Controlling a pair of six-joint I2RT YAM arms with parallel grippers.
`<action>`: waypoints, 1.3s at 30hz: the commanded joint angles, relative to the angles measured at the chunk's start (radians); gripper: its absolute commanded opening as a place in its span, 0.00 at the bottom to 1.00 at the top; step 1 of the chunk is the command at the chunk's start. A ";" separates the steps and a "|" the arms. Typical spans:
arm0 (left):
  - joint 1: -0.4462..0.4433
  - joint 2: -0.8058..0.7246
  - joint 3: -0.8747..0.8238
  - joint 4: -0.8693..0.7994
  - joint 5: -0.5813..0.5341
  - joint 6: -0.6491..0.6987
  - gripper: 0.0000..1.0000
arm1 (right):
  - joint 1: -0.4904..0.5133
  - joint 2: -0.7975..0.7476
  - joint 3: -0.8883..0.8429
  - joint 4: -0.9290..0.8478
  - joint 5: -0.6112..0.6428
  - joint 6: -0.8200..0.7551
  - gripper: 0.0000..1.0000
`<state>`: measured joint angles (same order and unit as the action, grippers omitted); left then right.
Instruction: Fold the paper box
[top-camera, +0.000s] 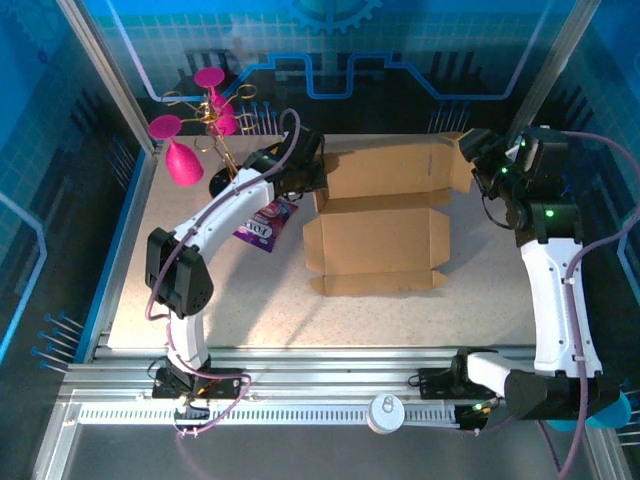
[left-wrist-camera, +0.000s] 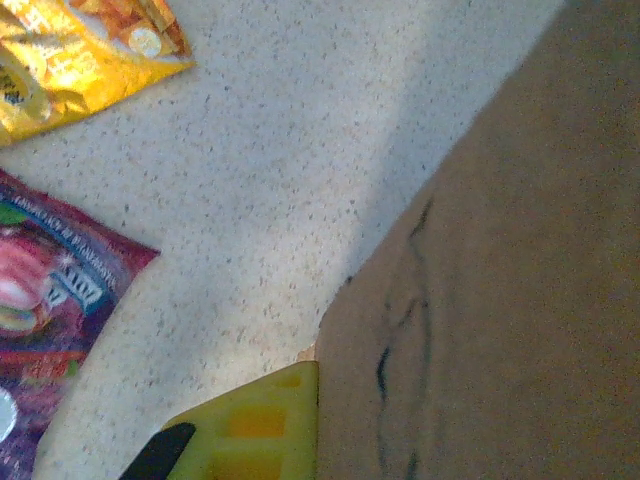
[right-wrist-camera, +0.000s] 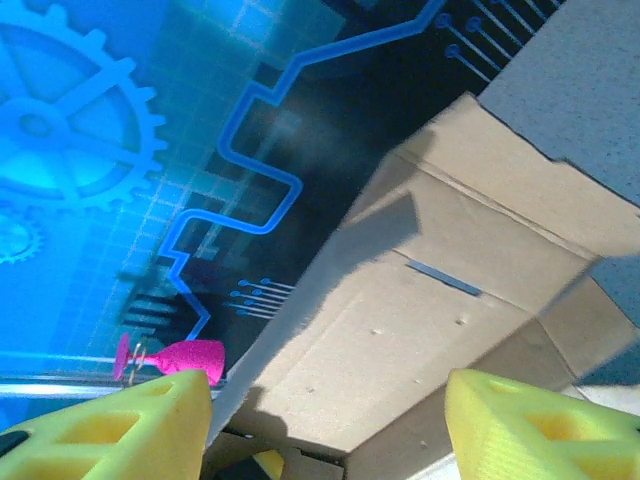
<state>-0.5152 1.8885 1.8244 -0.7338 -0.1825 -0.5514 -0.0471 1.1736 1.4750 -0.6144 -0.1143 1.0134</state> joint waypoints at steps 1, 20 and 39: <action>-0.004 -0.066 0.037 -0.100 0.047 -0.011 0.00 | -0.013 0.044 0.063 -0.071 -0.045 -0.054 0.62; -0.011 -0.077 0.068 -0.112 0.077 0.025 0.00 | -0.008 0.278 0.206 -0.101 -0.217 -0.136 0.55; -0.022 -0.066 0.096 -0.116 0.087 0.043 0.00 | 0.032 0.265 0.150 -0.030 -0.280 0.000 0.43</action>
<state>-0.5297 1.8507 1.8835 -0.8413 -0.1215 -0.5220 -0.0330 1.4498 1.6382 -0.6682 -0.3618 0.9771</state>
